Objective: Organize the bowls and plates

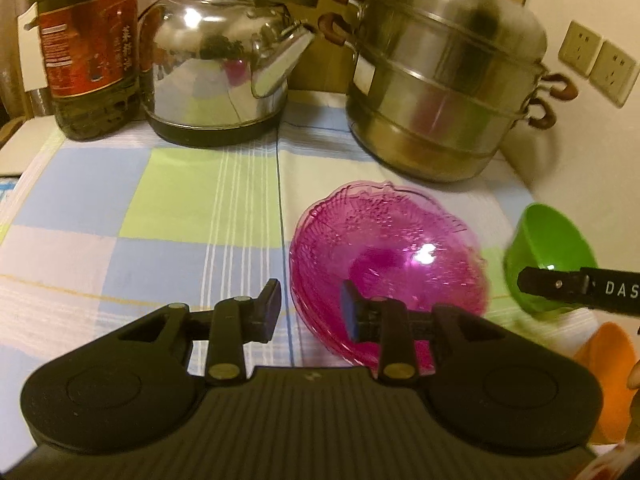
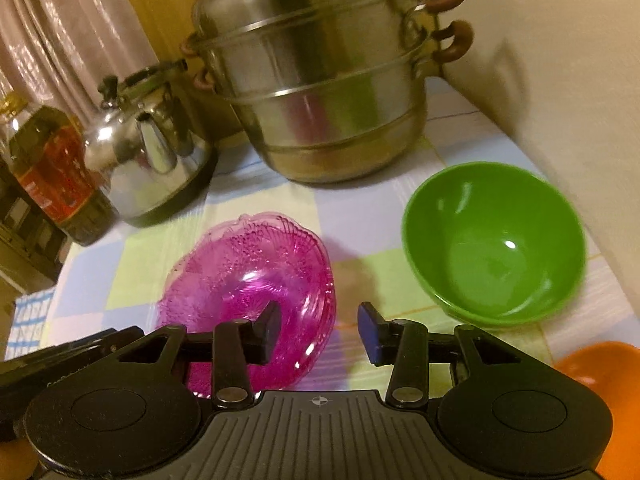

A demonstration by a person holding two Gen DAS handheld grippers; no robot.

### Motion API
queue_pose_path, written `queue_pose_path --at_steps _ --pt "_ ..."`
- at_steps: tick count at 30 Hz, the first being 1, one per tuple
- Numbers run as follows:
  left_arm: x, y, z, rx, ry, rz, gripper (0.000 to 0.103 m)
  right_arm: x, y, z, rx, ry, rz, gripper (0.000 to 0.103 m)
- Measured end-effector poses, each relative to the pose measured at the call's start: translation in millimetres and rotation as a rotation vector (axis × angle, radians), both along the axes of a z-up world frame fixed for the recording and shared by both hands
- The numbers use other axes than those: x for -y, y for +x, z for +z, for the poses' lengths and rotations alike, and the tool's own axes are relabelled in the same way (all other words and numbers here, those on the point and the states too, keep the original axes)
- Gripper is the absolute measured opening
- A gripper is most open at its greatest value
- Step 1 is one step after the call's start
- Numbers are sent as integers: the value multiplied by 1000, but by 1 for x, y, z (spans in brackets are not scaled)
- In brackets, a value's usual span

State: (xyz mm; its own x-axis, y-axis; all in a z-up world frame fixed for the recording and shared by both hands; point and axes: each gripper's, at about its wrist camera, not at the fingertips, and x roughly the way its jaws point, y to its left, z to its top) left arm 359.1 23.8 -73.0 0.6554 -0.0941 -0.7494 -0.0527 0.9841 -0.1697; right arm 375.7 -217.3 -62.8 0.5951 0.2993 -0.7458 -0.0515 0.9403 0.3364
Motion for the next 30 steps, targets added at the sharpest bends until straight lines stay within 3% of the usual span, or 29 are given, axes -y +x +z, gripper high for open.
queue_pose_path --at_steps 8,16,30 --pt "4 -56 34 31 -52 16 29 10 -64 33 29 9 -21 43" --pt "18 -125 60 62 -57 -4 29 25 -145 50 33 31 -56 43" --pt "49 -208 45 14 -50 -72 29 47 -246 52 -9 41 -72 43"
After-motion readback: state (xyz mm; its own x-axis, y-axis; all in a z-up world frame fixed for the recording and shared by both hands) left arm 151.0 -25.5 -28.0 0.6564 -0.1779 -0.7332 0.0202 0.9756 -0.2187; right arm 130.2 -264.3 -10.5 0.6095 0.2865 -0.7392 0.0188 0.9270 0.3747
